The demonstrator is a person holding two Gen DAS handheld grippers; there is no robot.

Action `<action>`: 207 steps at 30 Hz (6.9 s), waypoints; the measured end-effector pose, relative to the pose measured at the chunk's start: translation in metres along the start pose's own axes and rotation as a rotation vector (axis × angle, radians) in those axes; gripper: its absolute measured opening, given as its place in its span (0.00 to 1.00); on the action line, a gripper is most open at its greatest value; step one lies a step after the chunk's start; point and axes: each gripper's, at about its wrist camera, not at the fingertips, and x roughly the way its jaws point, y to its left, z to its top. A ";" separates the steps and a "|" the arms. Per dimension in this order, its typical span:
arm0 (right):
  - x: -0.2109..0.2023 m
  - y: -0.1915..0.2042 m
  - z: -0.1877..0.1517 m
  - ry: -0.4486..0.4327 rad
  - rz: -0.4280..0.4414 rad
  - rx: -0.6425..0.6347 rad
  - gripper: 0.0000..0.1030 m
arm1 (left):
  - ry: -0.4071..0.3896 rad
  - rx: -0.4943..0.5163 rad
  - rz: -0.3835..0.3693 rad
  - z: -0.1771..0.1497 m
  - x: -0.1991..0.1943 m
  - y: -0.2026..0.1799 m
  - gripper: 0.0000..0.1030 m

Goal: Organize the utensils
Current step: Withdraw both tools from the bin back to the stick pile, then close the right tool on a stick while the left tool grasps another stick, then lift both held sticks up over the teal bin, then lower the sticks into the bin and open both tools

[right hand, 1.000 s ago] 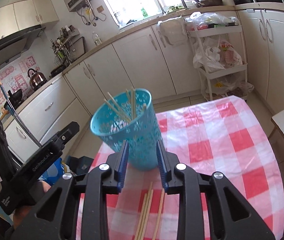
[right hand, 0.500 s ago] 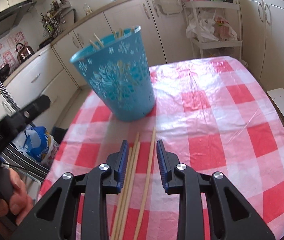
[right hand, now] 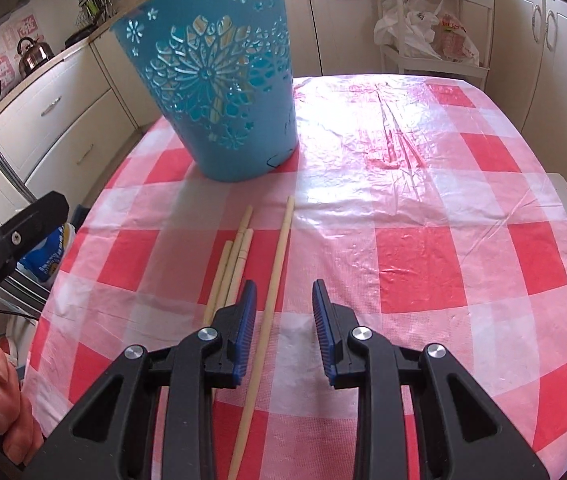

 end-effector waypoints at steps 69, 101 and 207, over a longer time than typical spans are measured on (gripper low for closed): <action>-0.008 -0.013 -0.019 -0.019 -0.065 -0.182 0.14 | 0.258 0.280 -0.061 -0.035 0.055 -0.050 0.45; -0.004 -0.019 -0.009 0.037 -0.007 -0.124 0.06 | 0.230 0.340 -0.118 -0.038 0.053 -0.055 0.07; -0.093 -0.035 0.063 -0.394 0.108 0.177 0.37 | -0.283 -0.073 -0.245 0.063 -0.021 0.009 0.68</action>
